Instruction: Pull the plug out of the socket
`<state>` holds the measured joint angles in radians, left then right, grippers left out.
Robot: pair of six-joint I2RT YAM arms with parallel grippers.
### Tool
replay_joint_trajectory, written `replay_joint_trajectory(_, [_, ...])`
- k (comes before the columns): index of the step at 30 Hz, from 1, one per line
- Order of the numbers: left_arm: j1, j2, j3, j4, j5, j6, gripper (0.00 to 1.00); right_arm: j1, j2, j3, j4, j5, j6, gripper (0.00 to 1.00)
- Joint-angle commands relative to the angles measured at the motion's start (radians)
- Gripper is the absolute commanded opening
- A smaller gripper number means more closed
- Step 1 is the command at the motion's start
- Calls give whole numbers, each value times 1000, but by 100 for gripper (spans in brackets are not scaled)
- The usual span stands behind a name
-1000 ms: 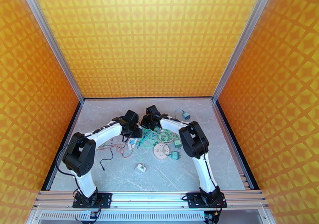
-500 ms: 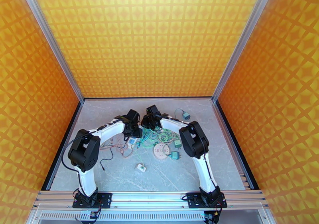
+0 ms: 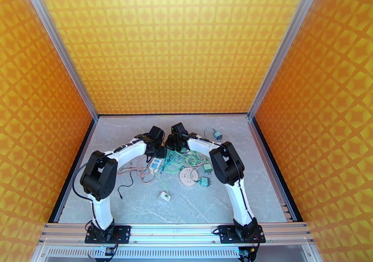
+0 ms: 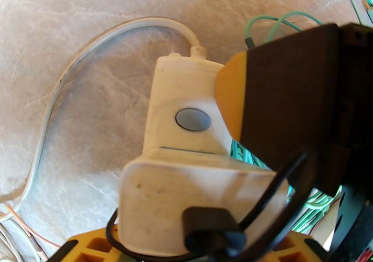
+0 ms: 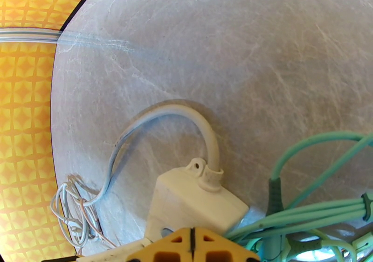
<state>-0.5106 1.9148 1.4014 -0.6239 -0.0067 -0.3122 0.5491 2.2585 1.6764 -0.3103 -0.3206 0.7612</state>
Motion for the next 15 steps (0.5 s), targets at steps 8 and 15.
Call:
replay_joint_trajectory(8, [-4,21,-16,53,-32,59,37,-2,80,-3,-174,23,-19,0])
replay_joint_trajectory(15, [-3,-6,-27,65,-33,13,32,-2,82,-8,-180,31,-19,0])
